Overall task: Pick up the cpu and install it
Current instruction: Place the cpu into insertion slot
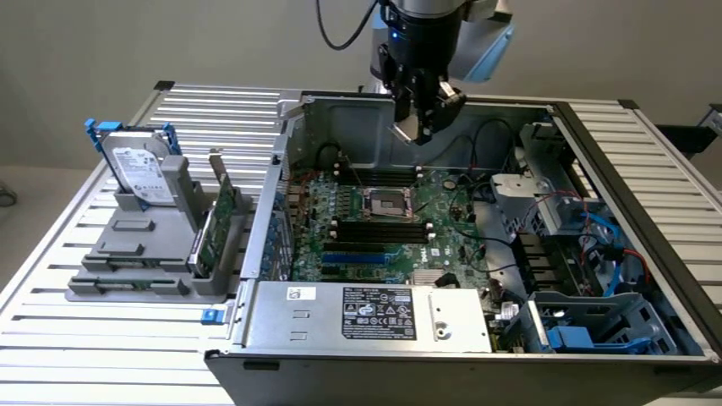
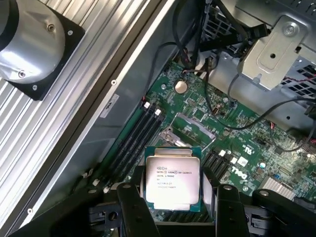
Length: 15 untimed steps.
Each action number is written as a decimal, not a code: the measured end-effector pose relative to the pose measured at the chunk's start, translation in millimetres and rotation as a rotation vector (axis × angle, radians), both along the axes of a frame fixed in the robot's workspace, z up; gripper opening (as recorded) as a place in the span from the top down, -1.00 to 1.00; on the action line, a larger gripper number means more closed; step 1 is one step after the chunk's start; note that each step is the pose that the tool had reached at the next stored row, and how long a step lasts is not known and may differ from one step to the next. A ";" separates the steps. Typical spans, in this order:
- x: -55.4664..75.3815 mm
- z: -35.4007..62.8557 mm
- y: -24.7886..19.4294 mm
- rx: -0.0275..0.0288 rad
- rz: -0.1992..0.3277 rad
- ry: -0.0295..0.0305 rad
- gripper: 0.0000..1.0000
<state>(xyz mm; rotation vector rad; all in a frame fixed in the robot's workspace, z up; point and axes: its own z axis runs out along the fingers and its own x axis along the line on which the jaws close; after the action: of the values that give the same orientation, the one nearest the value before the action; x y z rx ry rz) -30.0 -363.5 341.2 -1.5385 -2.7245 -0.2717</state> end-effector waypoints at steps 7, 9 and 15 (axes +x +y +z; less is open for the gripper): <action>0.0 -3.7 0.0 0.0001 -0.127 0.0008 -0.09; 0.0 -4.6 0.0 0.0001 -0.161 0.0022 -0.09; 0.0 -6.2 0.0 -0.0023 -0.244 0.0296 -0.09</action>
<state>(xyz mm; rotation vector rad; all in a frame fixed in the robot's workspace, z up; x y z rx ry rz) -30.0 -363.5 335.1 -1.8598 -2.5146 -0.2437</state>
